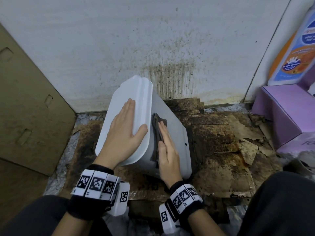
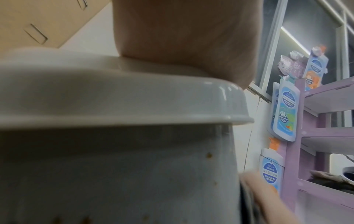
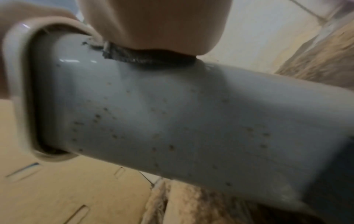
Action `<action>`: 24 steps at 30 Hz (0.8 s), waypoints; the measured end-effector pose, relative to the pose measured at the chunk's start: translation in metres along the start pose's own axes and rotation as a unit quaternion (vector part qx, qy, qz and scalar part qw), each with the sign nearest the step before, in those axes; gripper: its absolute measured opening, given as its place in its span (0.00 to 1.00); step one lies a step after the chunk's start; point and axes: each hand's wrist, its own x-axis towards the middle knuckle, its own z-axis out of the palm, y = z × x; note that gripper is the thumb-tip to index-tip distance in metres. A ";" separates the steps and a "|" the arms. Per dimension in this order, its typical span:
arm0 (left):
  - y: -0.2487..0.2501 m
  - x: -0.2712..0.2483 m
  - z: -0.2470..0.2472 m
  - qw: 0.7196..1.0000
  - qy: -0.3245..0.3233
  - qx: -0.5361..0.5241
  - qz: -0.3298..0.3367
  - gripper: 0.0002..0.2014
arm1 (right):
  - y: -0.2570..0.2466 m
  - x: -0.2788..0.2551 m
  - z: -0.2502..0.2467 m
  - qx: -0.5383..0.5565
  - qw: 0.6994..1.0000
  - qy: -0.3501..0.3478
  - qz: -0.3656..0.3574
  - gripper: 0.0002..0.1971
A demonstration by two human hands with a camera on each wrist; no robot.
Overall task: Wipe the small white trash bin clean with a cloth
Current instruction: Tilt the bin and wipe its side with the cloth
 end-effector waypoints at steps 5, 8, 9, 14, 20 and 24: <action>-0.001 0.000 -0.001 1.000 0.013 -0.009 0.002 0.45 | 0.048 -0.023 -0.017 -0.024 0.996 0.041 0.079 0.26; 0.000 0.001 0.001 1.000 0.017 -0.012 0.005 0.46 | 0.069 -0.033 -0.029 -0.024 0.985 0.069 0.156 0.24; 0.001 0.002 0.002 1.000 0.019 -0.012 0.006 0.46 | 0.074 -0.035 -0.032 -0.024 0.980 0.082 0.178 0.24; 0.003 0.003 0.004 1.000 0.025 -0.007 0.010 0.45 | 0.085 -0.037 -0.040 0.007 0.953 0.126 0.276 0.25; 0.003 0.003 0.003 1.000 0.025 0.000 0.008 0.44 | 0.076 -0.031 -0.031 0.035 0.942 0.150 0.297 0.33; 0.005 0.003 0.003 1.000 0.020 0.002 0.008 0.47 | 0.065 -0.025 -0.024 0.038 0.943 0.165 0.285 0.30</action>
